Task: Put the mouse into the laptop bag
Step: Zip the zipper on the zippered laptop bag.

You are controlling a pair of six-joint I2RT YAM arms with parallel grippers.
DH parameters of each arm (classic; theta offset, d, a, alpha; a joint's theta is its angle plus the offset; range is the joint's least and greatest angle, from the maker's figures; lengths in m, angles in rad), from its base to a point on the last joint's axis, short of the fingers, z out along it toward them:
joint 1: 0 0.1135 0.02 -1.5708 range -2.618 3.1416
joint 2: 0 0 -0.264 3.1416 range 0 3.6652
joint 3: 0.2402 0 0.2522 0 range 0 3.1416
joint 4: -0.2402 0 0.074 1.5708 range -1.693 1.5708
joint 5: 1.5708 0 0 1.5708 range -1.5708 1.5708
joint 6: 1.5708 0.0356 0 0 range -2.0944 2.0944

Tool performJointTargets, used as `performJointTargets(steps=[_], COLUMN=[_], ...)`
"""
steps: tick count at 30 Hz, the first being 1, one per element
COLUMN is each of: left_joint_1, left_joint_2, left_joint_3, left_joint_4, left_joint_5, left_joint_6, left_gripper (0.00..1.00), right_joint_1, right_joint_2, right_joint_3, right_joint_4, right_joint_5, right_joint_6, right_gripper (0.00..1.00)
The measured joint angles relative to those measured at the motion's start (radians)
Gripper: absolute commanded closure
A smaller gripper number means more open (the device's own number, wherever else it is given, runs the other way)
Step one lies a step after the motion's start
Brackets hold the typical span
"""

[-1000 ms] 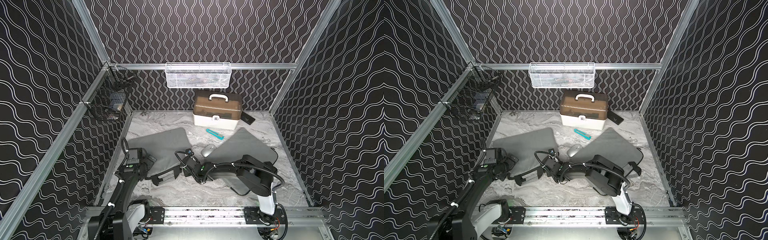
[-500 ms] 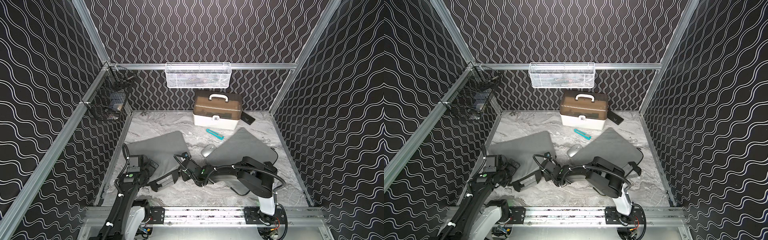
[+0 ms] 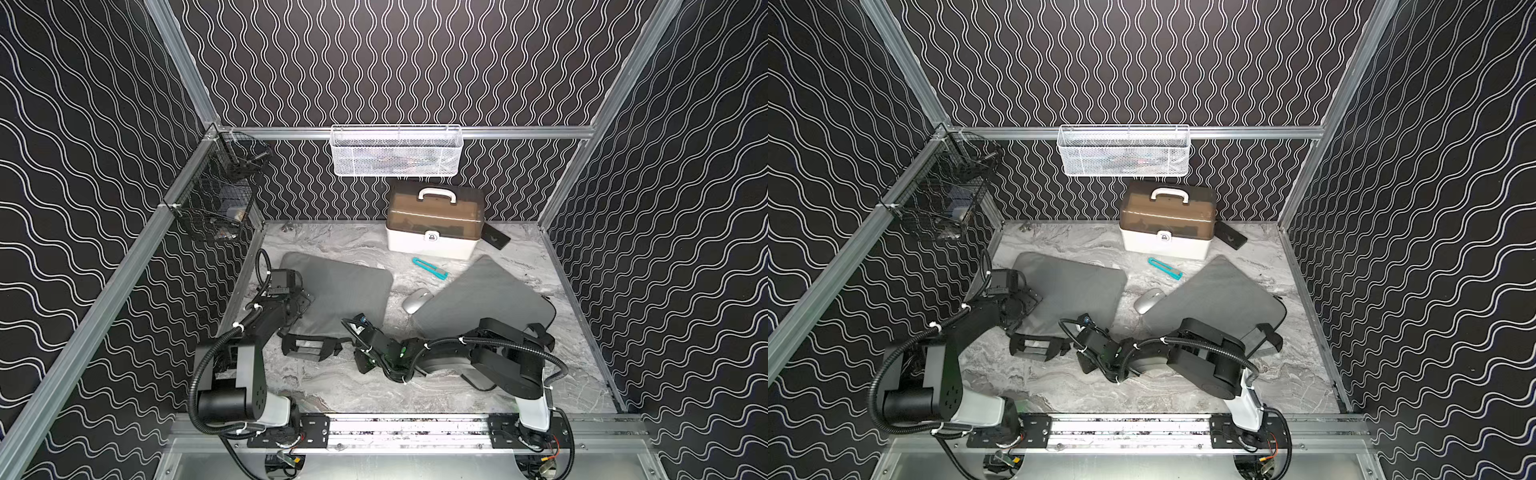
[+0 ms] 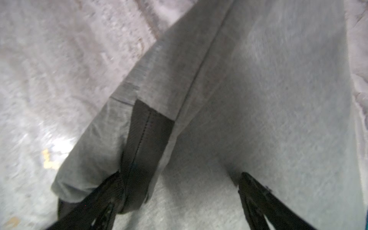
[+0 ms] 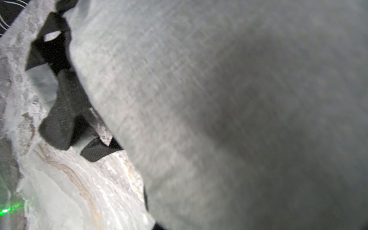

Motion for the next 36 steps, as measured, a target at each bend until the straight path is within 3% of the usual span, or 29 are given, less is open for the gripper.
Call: performJointTargets(steps=[10, 17, 21, 26, 29, 36], left_joint_1=[0.023, 0.023, -0.012, -0.061, -0.075, -0.103], left_joint_2=[-0.364, -0.584, -0.562, -0.505, -0.460, -0.342], left_joint_3=[0.010, -0.201, -0.322, -0.367, -0.386, -0.382], left_joint_4=[-0.343, -0.375, -0.288, -0.151, -0.072, 0.063], left_joint_5=[-0.014, 0.154, 0.294, 0.361, 0.375, 0.400], left_joint_6=[-0.083, -0.111, -0.134, -0.157, -0.165, -0.174], left_gripper=[0.01, 0.01, 0.02, 0.06, 0.13, 0.41], right_joint_1=[-0.027, -0.044, -0.043, -0.031, -0.011, 0.004], right_joint_2=[0.076, 0.066, 0.042, 0.032, 0.031, 0.024], right_joint_3=[0.113, 0.113, 0.090, 0.068, 0.065, 0.035], right_joint_4=[-0.003, -0.021, -0.022, -0.019, -0.020, 0.016], right_joint_5=[-0.112, -0.139, -0.150, -0.164, -0.169, -0.164], right_joint_6=[-0.007, -0.004, -0.008, -0.030, -0.054, -0.107], right_gripper=[1.00, 1.00, 1.00, 1.00, 1.00, 1.00])
